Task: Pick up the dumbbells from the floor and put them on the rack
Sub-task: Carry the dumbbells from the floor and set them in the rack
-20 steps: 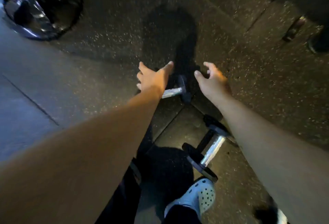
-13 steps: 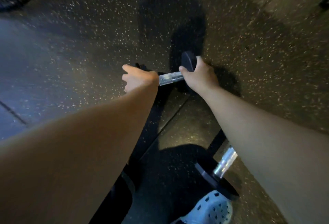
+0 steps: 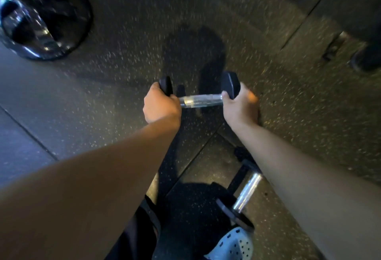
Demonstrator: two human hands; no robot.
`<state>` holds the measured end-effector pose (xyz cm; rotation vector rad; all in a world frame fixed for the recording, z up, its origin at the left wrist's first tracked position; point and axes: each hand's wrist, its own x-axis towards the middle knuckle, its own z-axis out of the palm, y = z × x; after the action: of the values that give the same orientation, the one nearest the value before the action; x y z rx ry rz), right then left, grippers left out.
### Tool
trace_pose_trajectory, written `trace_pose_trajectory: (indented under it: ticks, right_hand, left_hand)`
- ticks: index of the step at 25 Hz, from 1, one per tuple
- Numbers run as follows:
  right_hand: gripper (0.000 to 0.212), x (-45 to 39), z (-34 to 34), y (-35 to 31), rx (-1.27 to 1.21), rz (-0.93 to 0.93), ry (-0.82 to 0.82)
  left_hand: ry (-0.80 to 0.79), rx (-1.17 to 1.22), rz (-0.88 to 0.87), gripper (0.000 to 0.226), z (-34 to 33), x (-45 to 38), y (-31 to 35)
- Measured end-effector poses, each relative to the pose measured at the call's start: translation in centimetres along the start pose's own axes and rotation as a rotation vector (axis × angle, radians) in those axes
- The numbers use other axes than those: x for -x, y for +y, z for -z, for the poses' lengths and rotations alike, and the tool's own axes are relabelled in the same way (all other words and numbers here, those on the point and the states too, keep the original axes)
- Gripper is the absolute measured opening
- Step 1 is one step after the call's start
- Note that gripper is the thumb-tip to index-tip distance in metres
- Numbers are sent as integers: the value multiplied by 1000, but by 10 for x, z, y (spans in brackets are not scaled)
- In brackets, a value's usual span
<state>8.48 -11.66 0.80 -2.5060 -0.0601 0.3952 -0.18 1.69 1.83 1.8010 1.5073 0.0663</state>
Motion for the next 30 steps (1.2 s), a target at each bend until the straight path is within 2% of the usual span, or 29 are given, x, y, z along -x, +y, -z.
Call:
trace_pose_trajectory:
  ticks: [5,8,11,15,21,27,30]
  right_hand:
    - [45,43,177,-134,-105,60,150]
    - [46,83,291,-238,-256,98,208]
    - [39,102,375,-332,-414,165,310]
    - [32,110,447,-431,-510,285,428]
    - [34,93,485,-510,-558,396,459]
    - [35,-1,479,-554,-602,424,394]
    - [22,-63,485,-584,-614,487,359]
  left_hand:
    - [71,102,-168,17,147,80,145]
    - [122,280,-233,20,262,130,249]
    - [166,392,-388,17,364,157,336]
    - [222,521,-520,19,456,163,411]
    - [223,640,-491,18,506,149,467]
    - [267,646,-447,19,486,85,535]
    - [288,666,-449,18,470,42,586]
